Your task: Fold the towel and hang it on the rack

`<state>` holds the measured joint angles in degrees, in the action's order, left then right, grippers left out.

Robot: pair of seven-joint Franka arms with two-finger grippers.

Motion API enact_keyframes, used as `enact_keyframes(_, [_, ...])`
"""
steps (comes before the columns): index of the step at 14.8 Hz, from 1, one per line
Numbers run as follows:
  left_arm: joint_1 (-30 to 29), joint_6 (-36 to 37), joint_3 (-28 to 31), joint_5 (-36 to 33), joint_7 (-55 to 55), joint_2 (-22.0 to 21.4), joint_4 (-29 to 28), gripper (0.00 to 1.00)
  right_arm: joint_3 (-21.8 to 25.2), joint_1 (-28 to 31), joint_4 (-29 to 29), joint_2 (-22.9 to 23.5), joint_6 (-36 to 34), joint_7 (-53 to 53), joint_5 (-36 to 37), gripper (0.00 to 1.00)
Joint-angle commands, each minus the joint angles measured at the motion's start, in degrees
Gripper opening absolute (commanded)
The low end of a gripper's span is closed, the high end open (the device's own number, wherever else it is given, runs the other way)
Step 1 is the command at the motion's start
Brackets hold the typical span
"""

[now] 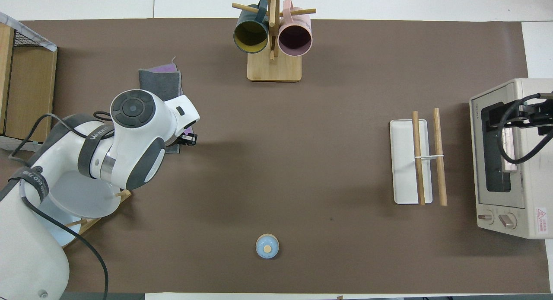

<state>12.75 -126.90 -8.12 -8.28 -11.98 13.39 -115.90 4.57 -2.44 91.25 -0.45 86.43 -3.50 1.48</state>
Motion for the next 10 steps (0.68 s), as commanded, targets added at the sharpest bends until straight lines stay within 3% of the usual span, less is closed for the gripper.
enact_keyframes(1, [-2.28,4.90,-0.05,6.15,1.16,-0.65,4.36,1.00,-0.53,0.85,0.24,-0.35,-0.48,1.12,0.37,1.00])
enact_keyframes(7, [-11.77,0.61,-0.05,19.68,16.00,-0.56,2.27,1.00,-0.53,0.85,0.24,-0.35,-0.48,1.12,0.37,1.00])
enact_keyframes(10, [-13.71,-2.20,-0.05,24.18,21.46,-0.04,0.51,1.00,-0.53,0.77,0.24,-0.35,-0.48,1.12,0.37,1.00])
